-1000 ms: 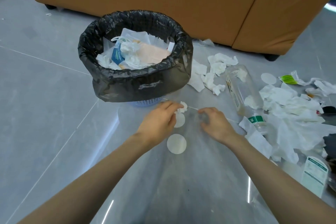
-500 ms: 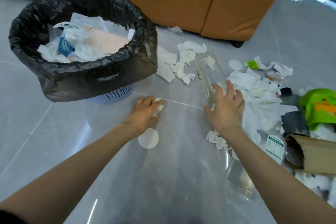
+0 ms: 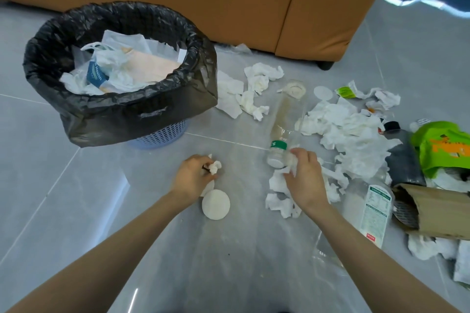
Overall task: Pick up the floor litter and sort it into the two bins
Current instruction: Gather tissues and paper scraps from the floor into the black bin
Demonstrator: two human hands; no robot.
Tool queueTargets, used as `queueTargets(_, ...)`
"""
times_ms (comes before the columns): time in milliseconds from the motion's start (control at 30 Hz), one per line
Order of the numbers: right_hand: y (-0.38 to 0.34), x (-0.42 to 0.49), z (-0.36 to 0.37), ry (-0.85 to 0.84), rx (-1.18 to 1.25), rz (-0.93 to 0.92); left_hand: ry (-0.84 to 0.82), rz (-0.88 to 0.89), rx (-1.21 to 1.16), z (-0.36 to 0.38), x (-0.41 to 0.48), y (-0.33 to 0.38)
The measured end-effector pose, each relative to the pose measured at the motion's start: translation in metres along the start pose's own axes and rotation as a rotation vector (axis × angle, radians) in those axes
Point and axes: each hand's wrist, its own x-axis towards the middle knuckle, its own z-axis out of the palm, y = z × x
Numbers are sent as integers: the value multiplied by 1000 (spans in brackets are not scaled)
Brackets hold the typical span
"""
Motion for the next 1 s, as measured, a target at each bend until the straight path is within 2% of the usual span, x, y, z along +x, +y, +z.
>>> queueTargets(133,-3,-1,-3,-52,118,-39,70,-40,-120,-4,-3,6)
queueTargets(300,-28,-3,-16,-52,497,2,118,-57,-251,-15,-3,19)
queueTargets(467,-68,2,-49,-101,920,110,233,81,-317,-44,-6,47)
queueTargets(633,-113,20,-83,-223,1277,156,319,283,-380,-91,-10,86)
queueTargets(800,-169,44,-94,-425,1666,203,438,319,-460,-138,-10,105)
queueTargets(867,-196,50,-97,-485,1746,219,476,294,-462,-156,-6,103)
queueTargets(1000,-243,61,-95,-502,1810,271,564,234,-460,-188,2,96)
